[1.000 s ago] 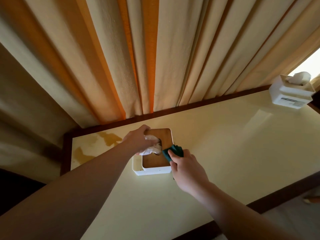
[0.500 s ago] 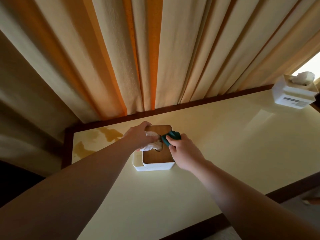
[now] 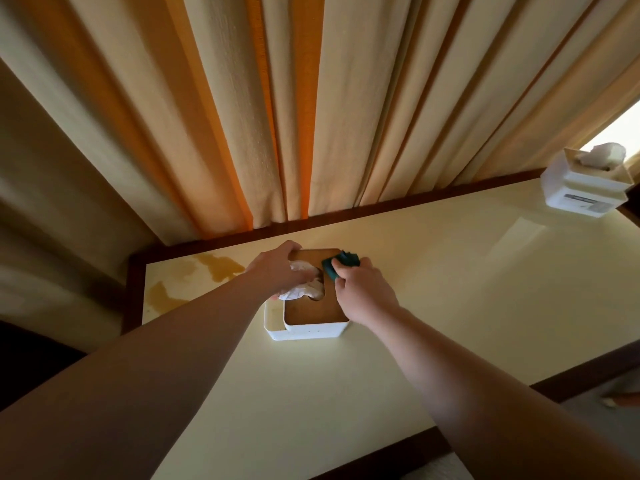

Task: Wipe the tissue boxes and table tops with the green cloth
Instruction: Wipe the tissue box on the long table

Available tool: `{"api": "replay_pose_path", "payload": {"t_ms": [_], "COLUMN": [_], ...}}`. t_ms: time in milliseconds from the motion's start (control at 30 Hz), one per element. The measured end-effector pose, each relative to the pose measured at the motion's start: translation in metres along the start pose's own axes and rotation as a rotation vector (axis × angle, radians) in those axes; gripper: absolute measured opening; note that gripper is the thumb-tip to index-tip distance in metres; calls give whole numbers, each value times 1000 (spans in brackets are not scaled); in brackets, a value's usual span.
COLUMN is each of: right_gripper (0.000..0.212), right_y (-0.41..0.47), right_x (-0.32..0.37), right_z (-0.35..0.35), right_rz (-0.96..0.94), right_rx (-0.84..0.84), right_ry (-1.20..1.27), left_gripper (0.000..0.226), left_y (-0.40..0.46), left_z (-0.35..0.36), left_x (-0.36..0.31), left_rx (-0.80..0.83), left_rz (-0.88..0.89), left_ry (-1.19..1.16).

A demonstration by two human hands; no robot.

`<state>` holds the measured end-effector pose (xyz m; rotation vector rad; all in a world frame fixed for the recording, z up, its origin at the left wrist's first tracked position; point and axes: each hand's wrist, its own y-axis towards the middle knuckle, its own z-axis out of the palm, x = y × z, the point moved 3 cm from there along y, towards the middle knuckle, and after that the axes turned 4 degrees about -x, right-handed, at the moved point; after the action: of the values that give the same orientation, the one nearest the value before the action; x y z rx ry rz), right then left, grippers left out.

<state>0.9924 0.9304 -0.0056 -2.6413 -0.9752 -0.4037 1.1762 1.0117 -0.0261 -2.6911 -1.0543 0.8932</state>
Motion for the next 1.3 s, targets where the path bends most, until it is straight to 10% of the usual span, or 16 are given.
{"api": "replay_pose_path", "payload": {"t_ms": [1300], "right_gripper": [47], "right_y": [-63], "right_x": [-23], "right_z": [11], "right_rz": [-22], "right_rx": [38], "right_ry": [60], "left_gripper": [72], "left_y": [-4], "left_z": [5], "left_x": [2], "left_rx": [-49], "left_rz": [2], "left_ry": [-60]}}
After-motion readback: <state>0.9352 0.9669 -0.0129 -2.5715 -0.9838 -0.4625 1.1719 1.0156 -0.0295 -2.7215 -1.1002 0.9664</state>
